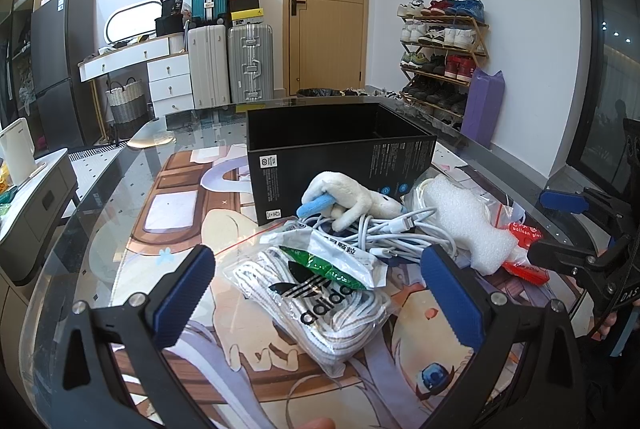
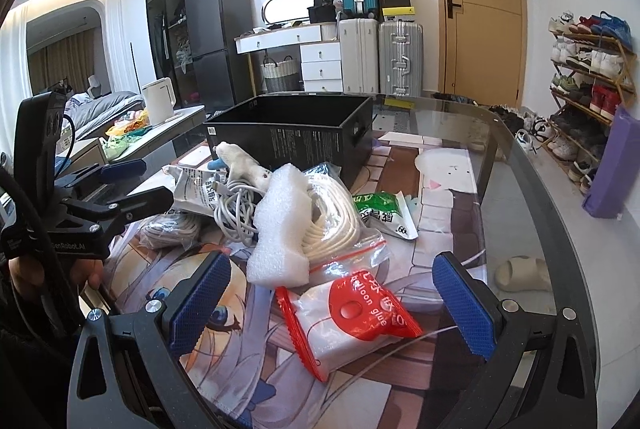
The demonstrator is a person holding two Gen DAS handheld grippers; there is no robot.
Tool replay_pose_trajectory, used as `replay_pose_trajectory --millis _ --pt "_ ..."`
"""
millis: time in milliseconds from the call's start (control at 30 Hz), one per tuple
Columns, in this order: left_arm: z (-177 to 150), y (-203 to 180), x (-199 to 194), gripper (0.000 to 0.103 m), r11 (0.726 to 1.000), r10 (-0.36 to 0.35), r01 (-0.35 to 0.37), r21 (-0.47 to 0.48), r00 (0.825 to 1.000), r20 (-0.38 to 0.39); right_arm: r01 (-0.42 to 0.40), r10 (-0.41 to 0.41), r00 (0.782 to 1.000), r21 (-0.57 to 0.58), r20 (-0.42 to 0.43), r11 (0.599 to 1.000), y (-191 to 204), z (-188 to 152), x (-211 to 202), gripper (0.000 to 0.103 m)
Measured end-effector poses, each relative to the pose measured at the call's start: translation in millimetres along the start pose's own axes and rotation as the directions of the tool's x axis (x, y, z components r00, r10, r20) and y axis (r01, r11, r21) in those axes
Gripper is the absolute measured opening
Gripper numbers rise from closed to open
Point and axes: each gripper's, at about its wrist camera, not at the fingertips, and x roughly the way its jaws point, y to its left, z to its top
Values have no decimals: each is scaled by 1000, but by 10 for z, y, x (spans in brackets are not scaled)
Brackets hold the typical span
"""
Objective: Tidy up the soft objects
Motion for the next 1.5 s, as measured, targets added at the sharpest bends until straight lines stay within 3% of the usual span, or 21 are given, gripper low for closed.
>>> replay_pose_trajectory --millis 867,1500 --pt "-33 25 7 103 1000 5 -5 3 1000 1 -58 58 987 5 -148 998 34 -213 249 102" --pt "-31 17 8 103 1000 7 -7 4 1000 -1 -58 61 988 24 -140 998 -18 -212 268 102"
